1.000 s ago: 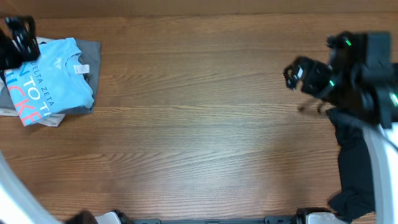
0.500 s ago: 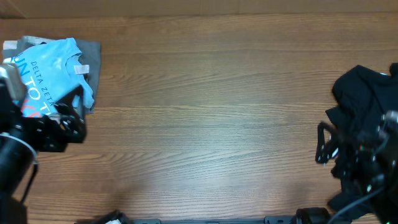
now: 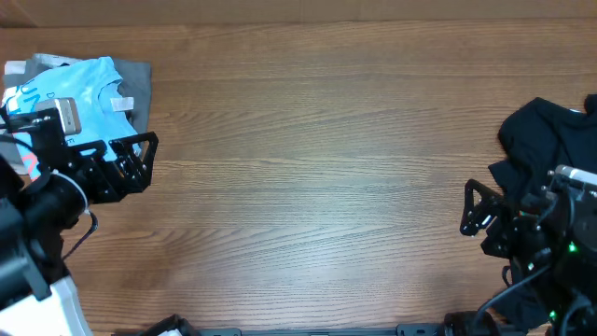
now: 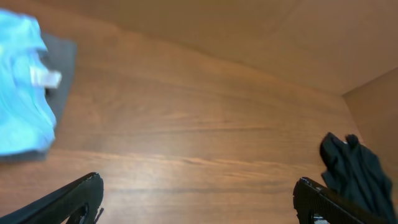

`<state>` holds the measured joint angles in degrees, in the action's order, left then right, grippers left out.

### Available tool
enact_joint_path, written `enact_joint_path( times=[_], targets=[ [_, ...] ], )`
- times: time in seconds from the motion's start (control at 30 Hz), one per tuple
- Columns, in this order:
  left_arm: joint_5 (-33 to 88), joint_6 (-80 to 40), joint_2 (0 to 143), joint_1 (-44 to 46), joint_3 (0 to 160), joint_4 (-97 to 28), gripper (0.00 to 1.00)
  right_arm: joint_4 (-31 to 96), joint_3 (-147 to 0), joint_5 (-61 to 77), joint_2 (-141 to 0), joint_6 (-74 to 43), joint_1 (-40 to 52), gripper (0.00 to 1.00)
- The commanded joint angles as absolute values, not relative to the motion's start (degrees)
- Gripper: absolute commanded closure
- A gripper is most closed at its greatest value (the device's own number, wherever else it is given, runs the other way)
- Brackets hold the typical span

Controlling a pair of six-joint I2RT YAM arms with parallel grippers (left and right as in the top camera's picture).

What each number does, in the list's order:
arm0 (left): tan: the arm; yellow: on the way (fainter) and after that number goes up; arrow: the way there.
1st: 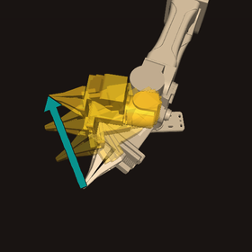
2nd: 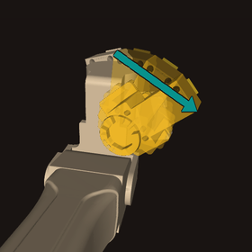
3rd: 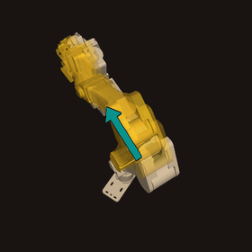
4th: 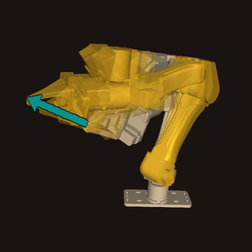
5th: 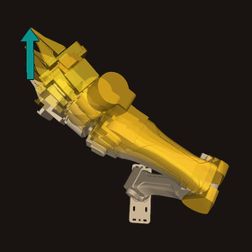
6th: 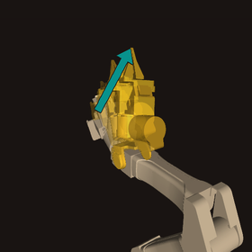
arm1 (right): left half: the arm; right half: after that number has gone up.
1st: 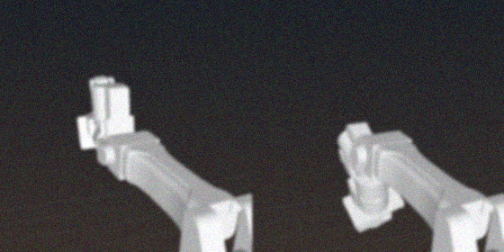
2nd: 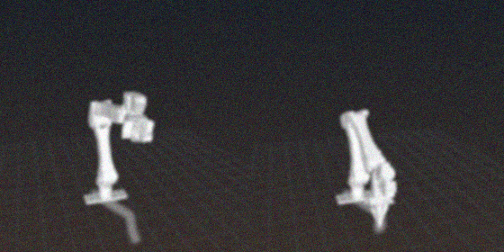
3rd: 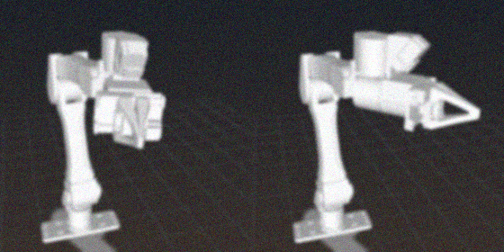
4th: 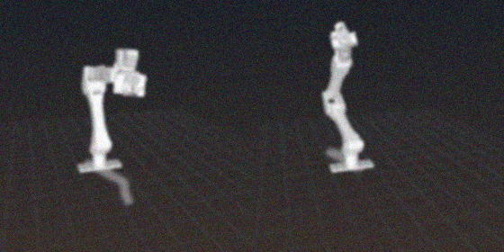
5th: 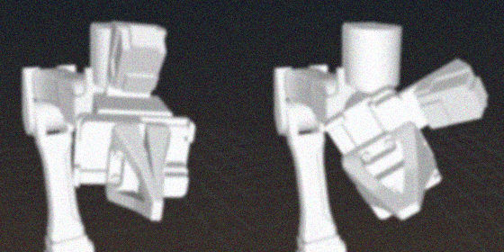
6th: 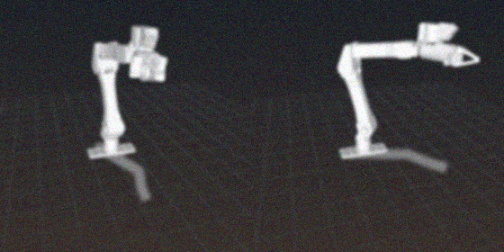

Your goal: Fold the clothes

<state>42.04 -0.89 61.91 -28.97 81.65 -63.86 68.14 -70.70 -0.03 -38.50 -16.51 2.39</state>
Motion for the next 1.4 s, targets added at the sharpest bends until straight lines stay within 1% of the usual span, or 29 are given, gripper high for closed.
enact_joint_path(
  times=[0.0,0.53,0.63,0.7,0.8,1.0,1.23,1.37],
  targets=[
    [43.2,-2.4,65.3,-29.2,80.8,-63.9,0.0,67.7,-70.1,-0.6,-39.9,-16.5,2.7,0.0],
    [43.0,-2.5,84.0,-29.2,80.8,-63.8,0.0,63.0,-70.1,-1.0,-46.3,-16.5,2.6,0.0],
    [43.4,-4.1,86.5,-29.3,80.8,-66.1,0.0,61.9,-70.1,-1.5,-46.7,-16.5,2.6,0.0],
    [46.0,-5.1,87.4,-29.7,80.8,-65.5,0.0,61.5,-70.1,-2.1,-46.7,-16.5,2.6,0.0],
    [46.1,-5.2,87.1,-30.2,80.8,-65.3,0.0,60.6,-70.1,-2.5,-46.6,-16.5,2.5,0.0],
    [42.3,-1.1,79.2,-31.8,80.9,-66.9,0.0,60.2,-70.1,-3.2,-46.6,-16.3,2.5,0.0],
    [33.7,4.2,59.9,-31.9,80.9,-70.5,0.0,60.1,-70.1,-5.7,-46.7,-16.3,2.6,0.0],
    [27.6,4.3,49.3,-31.9,80.9,-72.2,0.0,58.9,-70.1,-6.0,-46.7,-16.3,2.6,0.0]
  ],
)
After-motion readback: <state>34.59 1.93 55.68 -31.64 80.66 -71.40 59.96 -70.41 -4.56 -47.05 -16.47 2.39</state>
